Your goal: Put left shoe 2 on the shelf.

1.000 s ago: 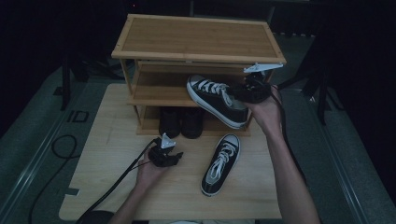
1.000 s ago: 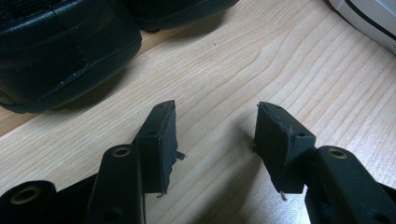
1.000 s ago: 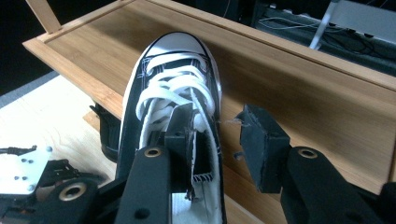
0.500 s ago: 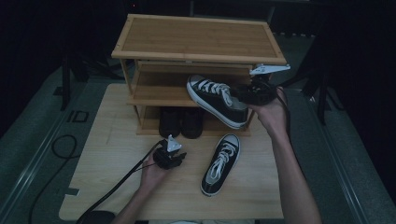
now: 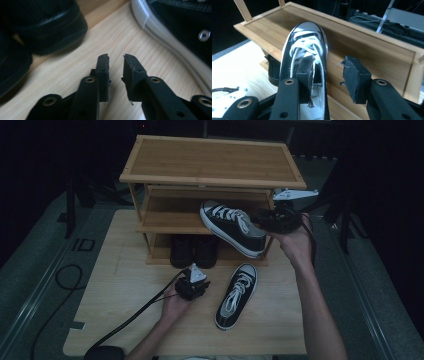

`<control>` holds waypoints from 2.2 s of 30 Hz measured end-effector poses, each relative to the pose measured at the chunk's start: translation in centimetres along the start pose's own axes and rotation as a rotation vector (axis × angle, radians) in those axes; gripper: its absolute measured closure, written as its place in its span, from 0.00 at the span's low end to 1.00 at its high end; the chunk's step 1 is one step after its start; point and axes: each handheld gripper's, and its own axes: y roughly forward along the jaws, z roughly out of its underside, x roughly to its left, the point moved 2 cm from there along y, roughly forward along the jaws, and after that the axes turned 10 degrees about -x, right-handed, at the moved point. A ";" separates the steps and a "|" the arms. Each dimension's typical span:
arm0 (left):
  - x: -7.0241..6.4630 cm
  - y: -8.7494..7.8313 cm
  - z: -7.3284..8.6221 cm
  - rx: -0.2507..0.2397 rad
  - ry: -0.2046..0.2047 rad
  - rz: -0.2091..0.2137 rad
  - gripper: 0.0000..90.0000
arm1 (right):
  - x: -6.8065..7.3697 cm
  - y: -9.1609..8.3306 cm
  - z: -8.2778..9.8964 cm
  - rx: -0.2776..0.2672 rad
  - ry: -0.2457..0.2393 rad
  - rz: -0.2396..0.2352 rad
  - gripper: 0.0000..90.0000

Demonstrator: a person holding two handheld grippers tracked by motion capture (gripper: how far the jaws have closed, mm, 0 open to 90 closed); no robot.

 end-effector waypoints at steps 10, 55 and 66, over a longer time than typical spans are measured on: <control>-0.3 2.4 -1.5 -0.020 -0.029 -0.040 1.00 | -1.5 -1.1 0.5 0.039 0.012 0.053 0.72; -0.1 11.4 -5.0 -0.027 -0.093 -0.174 1.00 | 0.6 -4.0 10.8 0.159 -0.047 0.037 0.92; 0.2 11.6 -5.2 -0.028 -0.106 -0.176 0.99 | 2.2 -5.0 10.4 0.086 -0.065 0.020 1.00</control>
